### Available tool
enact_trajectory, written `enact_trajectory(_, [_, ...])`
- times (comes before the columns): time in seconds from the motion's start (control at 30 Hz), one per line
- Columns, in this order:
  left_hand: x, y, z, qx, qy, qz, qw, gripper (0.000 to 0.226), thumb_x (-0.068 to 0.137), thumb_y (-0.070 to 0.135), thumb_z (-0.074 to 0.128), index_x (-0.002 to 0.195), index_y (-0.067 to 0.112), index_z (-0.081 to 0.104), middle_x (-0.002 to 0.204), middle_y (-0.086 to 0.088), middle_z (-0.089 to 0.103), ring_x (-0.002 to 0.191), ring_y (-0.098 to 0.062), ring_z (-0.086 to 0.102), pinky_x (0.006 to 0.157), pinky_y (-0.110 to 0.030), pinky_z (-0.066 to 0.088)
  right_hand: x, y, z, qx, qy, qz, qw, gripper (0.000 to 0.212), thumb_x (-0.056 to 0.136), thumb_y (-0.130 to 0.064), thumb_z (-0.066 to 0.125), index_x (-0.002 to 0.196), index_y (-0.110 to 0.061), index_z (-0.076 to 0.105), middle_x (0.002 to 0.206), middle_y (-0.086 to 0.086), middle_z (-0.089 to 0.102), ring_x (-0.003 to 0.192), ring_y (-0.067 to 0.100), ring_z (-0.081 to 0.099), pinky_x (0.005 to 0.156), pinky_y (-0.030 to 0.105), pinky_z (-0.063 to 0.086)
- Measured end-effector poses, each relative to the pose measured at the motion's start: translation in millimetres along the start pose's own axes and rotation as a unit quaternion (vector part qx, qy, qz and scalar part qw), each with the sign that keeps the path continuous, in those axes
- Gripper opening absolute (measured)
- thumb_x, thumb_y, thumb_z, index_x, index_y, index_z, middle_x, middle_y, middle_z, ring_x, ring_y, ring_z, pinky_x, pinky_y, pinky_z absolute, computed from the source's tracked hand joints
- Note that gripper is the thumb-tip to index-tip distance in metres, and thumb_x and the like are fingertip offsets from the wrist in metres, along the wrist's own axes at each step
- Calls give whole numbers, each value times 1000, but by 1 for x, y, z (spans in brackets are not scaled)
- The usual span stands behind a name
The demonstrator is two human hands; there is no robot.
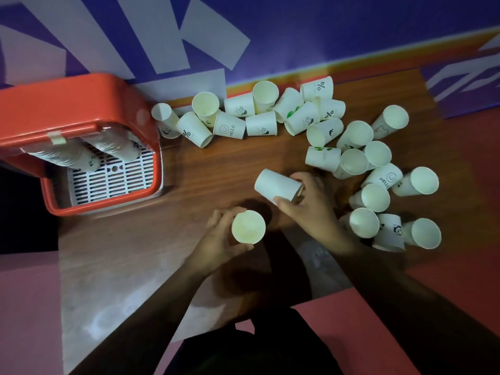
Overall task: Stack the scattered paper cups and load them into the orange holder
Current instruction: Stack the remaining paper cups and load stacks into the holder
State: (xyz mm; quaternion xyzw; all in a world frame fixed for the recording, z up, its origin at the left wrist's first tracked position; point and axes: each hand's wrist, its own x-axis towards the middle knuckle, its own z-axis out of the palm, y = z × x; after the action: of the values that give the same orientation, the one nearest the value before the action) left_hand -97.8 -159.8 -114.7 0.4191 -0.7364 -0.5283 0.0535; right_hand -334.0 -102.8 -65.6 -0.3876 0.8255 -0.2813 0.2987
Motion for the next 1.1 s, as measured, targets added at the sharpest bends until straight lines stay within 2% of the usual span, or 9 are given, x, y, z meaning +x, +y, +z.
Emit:
enact_trajectory(0.1, [5,-5,3,-47,-15,-3,999,82,73,24,92,137,50,47,139,8,49,131,6,44,119,-35,38,-15,9,-1,45,-22,5,999,75,69,-44,82,131,-28,43,128,-3,49,114,15,54,91,35,53])
enact_trajectory(0.3, [13,-16,10,-94,-86,12,992,97,77,23,90,149,53,31,145,28,53,136,2,51,112,-24,44,-34,-2,-4,43,-59,-56,996,70,73,-52,79,132,-35,47,129,-13,54,117,8,54,96,33,51])
enact_trajectory(0.4, [18,-17,15,-89,-68,-4,994,85,76,27,91,142,43,39,138,18,60,129,-4,57,103,-34,50,-35,-6,-7,-26,-58,-103,993,73,74,-53,79,137,-29,50,133,-11,52,121,8,49,99,26,42])
enact_trajectory(0.5, [23,-7,15,-85,-52,2,995,74,75,25,93,132,38,47,132,10,62,124,-6,58,94,-23,47,-37,-5,-8,-79,-53,-144,985,78,74,-54,78,141,-23,52,135,-6,52,125,10,44,102,25,36])
enact_trajectory(0.67, [21,15,12,-142,-66,25,987,68,70,42,90,131,37,60,130,6,65,123,-15,61,104,-36,52,-43,4,1,-32,-56,-98,993,76,82,-70,57,140,-22,53,136,-3,58,126,10,51,107,32,40])
enact_trajectory(0.73, [18,28,12,-173,-72,27,982,65,72,45,87,131,31,64,126,2,70,119,-17,65,103,-35,52,-48,2,8,42,-54,-50,996,60,91,-63,52,135,-23,58,130,-9,62,121,0,54,108,34,43])
enact_trajectory(0.83, [15,40,16,-209,-82,-2,974,61,72,49,84,127,29,68,120,-1,75,114,-20,71,101,-36,53,-56,2,10,106,-77,17,991,39,100,-47,44,128,-26,60,121,-15,60,108,-17,52,105,18,41])
enact_trajectory(0.97, [11,49,28,-235,-93,-56,966,55,78,58,78,125,33,68,121,-2,76,110,-22,74,98,-41,57,-63,24,-9,125,-55,43,990,69,87,-72,45,139,-27,50,136,-6,56,121,8,55,106,35,45])
enact_trajectory(1.1, [5,77,41,-305,-78,-88,945,33,100,42,65,128,25,63,124,-7,74,98,-16,76,82,-26,60,-67,75,-44,-14,130,81,988,53,88,-43,65,128,-10,54,126,13,57,111,24,55,95,39,45])
